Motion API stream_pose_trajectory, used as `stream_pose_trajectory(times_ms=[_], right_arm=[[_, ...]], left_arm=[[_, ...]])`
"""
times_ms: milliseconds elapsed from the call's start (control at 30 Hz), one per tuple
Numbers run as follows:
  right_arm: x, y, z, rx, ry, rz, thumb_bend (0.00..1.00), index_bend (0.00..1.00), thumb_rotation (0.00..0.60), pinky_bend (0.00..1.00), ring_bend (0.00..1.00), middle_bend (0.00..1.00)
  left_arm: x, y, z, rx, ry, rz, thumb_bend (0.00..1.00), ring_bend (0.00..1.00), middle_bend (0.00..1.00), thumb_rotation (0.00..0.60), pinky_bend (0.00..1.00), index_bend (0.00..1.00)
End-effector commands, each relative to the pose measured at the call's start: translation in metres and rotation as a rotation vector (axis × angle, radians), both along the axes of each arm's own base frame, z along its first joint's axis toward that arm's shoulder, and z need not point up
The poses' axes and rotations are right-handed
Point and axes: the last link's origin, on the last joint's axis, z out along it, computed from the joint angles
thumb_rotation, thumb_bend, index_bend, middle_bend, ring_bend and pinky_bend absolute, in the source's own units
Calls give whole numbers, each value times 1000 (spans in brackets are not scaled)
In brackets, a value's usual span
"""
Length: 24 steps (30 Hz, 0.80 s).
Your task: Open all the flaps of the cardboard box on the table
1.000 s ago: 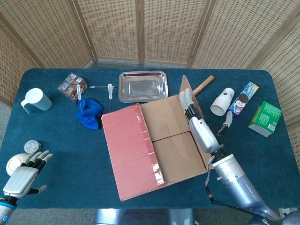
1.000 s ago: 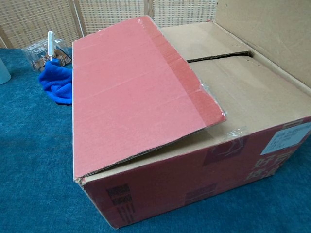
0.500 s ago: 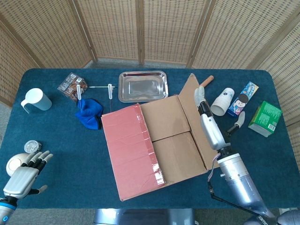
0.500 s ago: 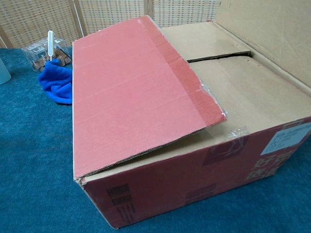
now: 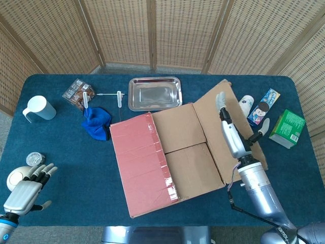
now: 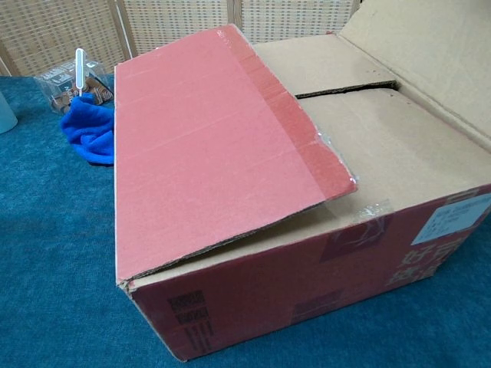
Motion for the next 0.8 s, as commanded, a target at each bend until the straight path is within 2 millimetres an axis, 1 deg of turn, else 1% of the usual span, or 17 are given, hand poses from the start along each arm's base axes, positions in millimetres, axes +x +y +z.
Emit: stream_pose_trajectory(times_ms=[33, 133, 200, 267, 333, 433, 533, 667, 800], right_arm=[[-6, -3, -3, 11, 6, -6, 1, 0, 600, 0, 0, 0], [-13, -7, -4, 31, -12, -1, 1, 0, 600, 0, 0, 0], [-14, -8, -3, 36, -34, 10, 23, 0, 600, 0, 0, 0], [-14, -7, -1, 53, -82, 21, 122, 0, 600, 4, 0, 0], [-14, -6, 2, 78, -153, 37, 173, 0, 600, 25, 0, 0], [-23, -7, 11, 84, -231, 22, 152, 1, 600, 42, 0, 0], [-33, -7, 20, 73, -260, -9, 136, 0, 600, 42, 0, 0], [-39, -8, 30, 56, -303, -35, 101, 0, 600, 43, 0, 0], [-42, -10, 41, 35, -343, -56, 97, 0, 600, 42, 0, 0]], left_arm=[[-1, 0, 0, -1, 1, 2, 0, 0, 0, 600, 0, 0], [-1, 0, 0, 0, 0, 4, 0, 0, 0, 600, 0, 1], [-1, 0, 0, 2, 0, 5, 0, 0, 0, 600, 0, 0], [-1, 1, 0, 4, -2, 6, 0, 0, 0, 600, 0, 0], [0, 1, 0, 6, -3, 4, 0, 0, 0, 600, 0, 0], [0, 1, 1, 6, -8, 4, 0, 0, 0, 600, 0, 0], [1, 1, 2, 13, -13, -2, 0, 0, 0, 600, 0, 0], [2, -2, 2, 9, -13, -7, 0, 0, 0, 600, 0, 0], [3, -2, 1, 6, -13, -11, 0, 0, 0, 600, 0, 0]])
